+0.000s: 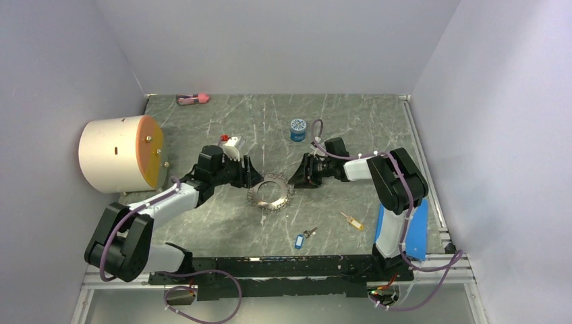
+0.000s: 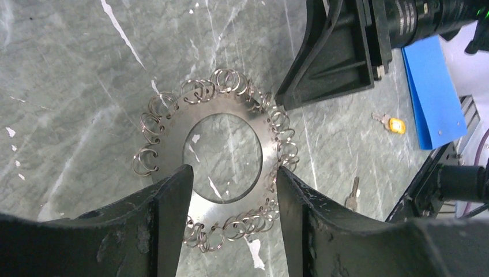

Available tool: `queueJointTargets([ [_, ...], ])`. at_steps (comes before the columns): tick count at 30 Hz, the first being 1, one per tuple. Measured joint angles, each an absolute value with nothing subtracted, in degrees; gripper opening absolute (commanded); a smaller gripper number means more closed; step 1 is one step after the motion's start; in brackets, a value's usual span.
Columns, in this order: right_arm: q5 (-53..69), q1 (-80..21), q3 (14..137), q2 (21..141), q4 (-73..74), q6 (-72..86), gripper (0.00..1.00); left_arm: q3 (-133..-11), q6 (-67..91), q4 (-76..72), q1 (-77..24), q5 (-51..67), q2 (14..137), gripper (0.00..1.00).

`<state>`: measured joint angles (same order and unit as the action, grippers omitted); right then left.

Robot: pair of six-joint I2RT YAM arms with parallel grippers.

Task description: Put the keys on the keyring

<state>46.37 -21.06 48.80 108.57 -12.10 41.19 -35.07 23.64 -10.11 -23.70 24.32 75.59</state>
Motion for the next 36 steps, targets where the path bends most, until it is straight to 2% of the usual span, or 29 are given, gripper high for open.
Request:
queueJointTargets([
  [11, 42.02, -21.30, 49.54, 106.28, -5.26, 38.52, 0.48, -29.30, 18.04, -18.26, -23.70, 26.59, 71.90, 0.61],
  [20, 39.33, -21.58, 51.51, 105.06, 0.05, 33.01, 0.52, -29.58, 18.24, -16.67, -23.64, 17.39, 70.94, 0.65],
  [29, 35.83, -21.58, 58.81, 106.54, 6.94, 24.82, 0.52, -38.59, 25.04, -9.37, -22.24, 16.73, 82.17, 0.57],
  [36, 35.97, -22.70, 61.17, 107.81, 8.73, 22.90, 0.53, -39.62, 29.52, -5.93, -22.06, 17.54, 86.67, 0.53],
])
